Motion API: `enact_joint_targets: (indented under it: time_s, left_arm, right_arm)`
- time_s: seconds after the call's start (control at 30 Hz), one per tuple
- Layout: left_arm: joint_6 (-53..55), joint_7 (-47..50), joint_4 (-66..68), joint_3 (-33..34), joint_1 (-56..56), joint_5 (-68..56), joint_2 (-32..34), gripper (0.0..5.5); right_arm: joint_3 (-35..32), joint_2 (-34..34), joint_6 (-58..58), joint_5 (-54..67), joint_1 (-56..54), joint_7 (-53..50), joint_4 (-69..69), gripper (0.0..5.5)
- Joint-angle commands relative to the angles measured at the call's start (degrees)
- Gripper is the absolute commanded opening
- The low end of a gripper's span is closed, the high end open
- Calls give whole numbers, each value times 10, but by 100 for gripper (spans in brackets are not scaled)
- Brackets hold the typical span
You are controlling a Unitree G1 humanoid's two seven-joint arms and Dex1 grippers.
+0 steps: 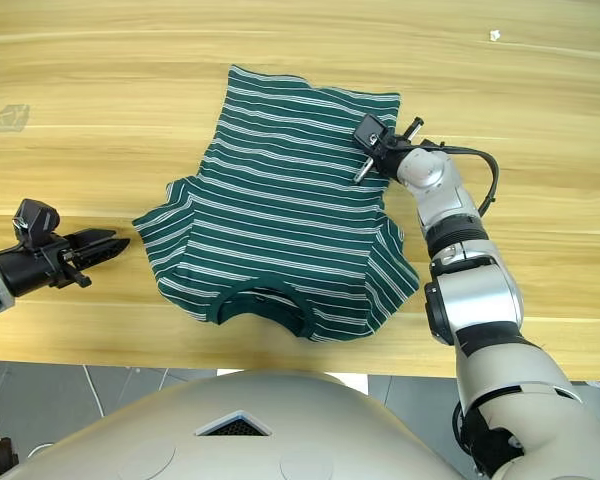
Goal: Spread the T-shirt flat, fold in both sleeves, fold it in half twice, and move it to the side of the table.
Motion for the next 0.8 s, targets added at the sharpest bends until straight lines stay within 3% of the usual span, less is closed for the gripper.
enact_joint_targets:
  time_s: [0.03,0.27,0.5,0.67,0.8]
  left_arm:
    - [-2,2,30,-16,-9,-3,6,175]
    - [-23,31,75,-88,-57,8,-36,175]
    - [-34,31,107,-104,-68,0,-54,175]
    - [-43,27,104,-101,-61,-10,-52,100]
    - [-48,34,103,-92,-59,-16,-52,34]
  right_arm:
    - [-1,-11,14,2,23,8,-6,0]
    - [1,-12,12,4,35,21,-33,0]
    - [-1,-21,14,4,44,29,-58,0]
    - [-21,-46,19,25,67,45,-128,0]
    - [-45,-85,42,50,133,75,-262,0]
